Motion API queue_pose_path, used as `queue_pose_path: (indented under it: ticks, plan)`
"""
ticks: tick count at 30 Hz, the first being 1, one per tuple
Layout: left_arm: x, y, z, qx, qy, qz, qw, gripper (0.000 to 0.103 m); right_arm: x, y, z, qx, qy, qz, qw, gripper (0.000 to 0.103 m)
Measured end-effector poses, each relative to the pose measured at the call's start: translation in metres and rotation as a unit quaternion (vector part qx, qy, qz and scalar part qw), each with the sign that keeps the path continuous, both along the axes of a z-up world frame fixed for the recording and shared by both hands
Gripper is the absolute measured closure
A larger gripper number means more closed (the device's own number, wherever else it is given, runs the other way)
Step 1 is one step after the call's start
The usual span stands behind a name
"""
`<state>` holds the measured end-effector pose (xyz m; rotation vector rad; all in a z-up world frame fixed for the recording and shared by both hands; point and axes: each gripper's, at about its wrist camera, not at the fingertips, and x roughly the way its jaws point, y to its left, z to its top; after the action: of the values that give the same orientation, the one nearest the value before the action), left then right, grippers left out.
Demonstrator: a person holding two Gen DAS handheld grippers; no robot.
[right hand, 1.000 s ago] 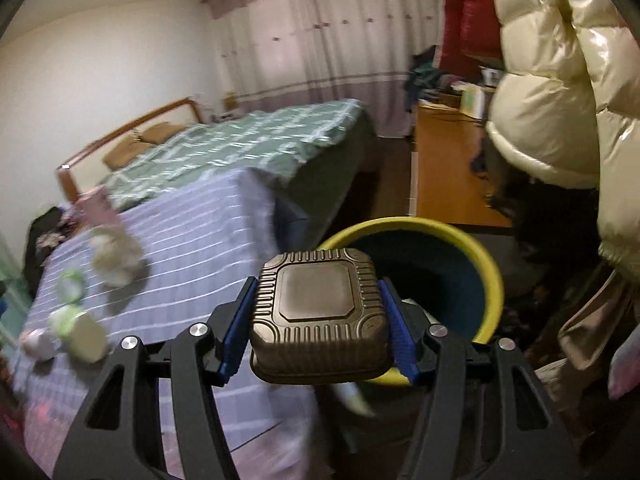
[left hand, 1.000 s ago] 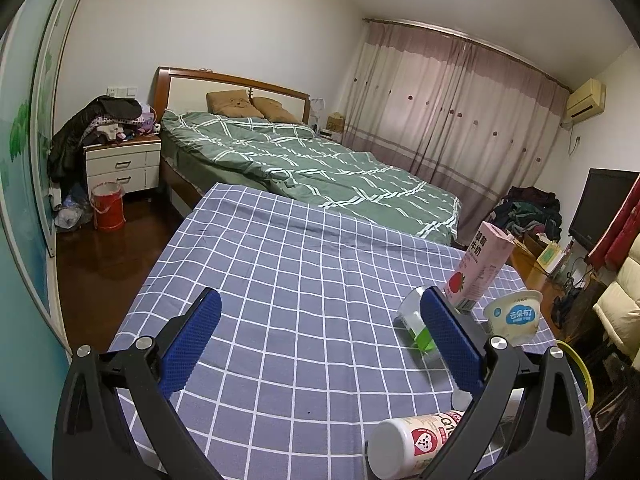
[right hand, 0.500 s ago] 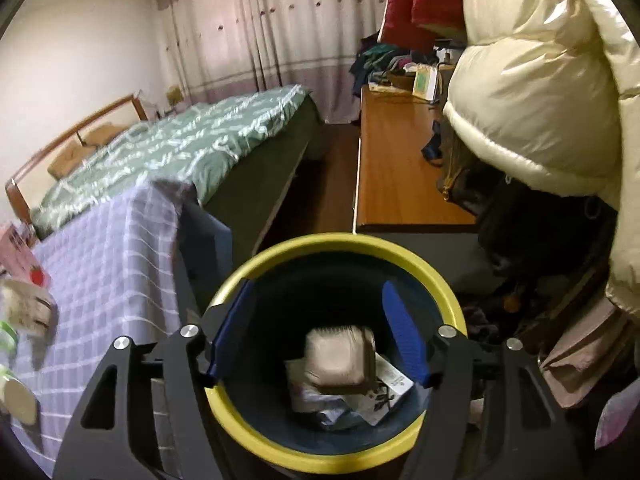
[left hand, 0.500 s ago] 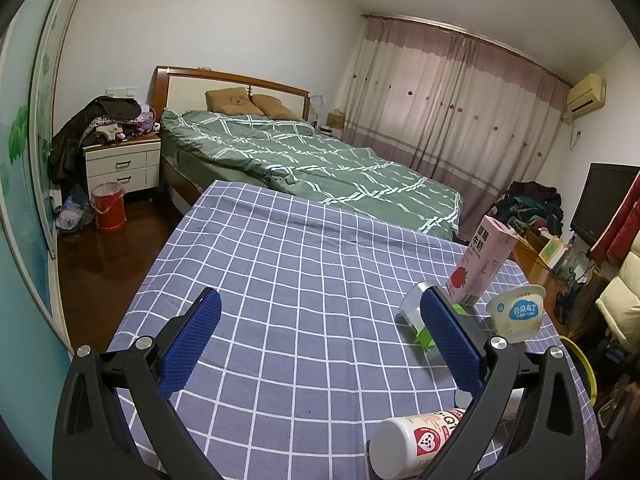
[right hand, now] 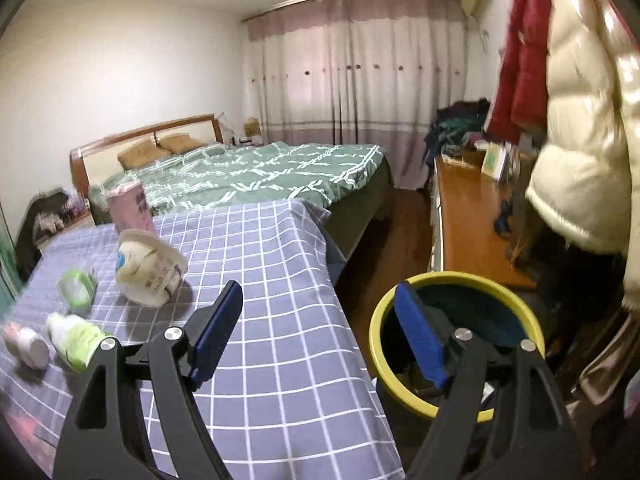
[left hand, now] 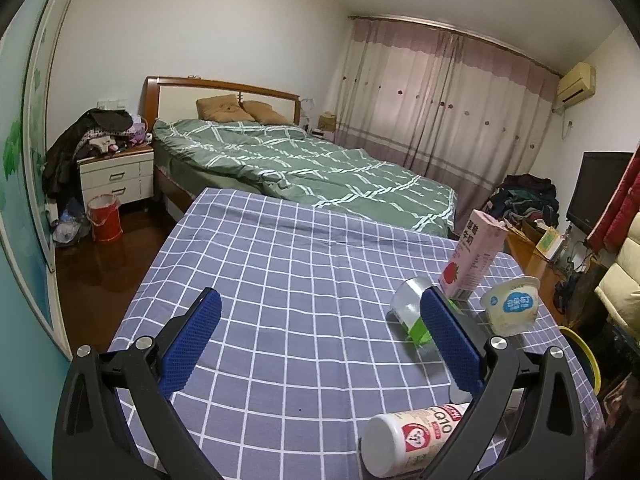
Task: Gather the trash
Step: 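Grasp the white supplement bottle with red label using the left gripper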
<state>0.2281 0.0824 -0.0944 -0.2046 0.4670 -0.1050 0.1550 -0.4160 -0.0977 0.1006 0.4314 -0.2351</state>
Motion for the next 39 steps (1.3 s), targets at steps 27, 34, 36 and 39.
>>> queue_pose_path:
  ticks: [27, 34, 36, 39]
  plan:
    - [-0.014, -0.108, -0.040, 0.117, 0.148, -0.076, 0.9790, 0.005, -0.009, -0.003, 0.003, 0.007, -0.029, -0.022, 0.999, 0.010]
    - [-0.005, -0.112, -0.048, 0.126, 0.173, -0.073, 0.9740, 0.013, -0.009, -0.006, 0.002, 0.015, -0.030, -0.020, 0.999, 0.010]
    - [-0.004, -0.110, -0.048, 0.122, 0.175, -0.072, 0.9743, 0.018, -0.009, -0.006, 0.002, 0.017, -0.030, -0.020, 0.999, 0.010]
    - [-0.006, -0.110, -0.048, 0.122, 0.175, -0.075, 0.9740, 0.018, -0.009, -0.006, 0.002, 0.018, -0.031, -0.020, 0.999, 0.010]
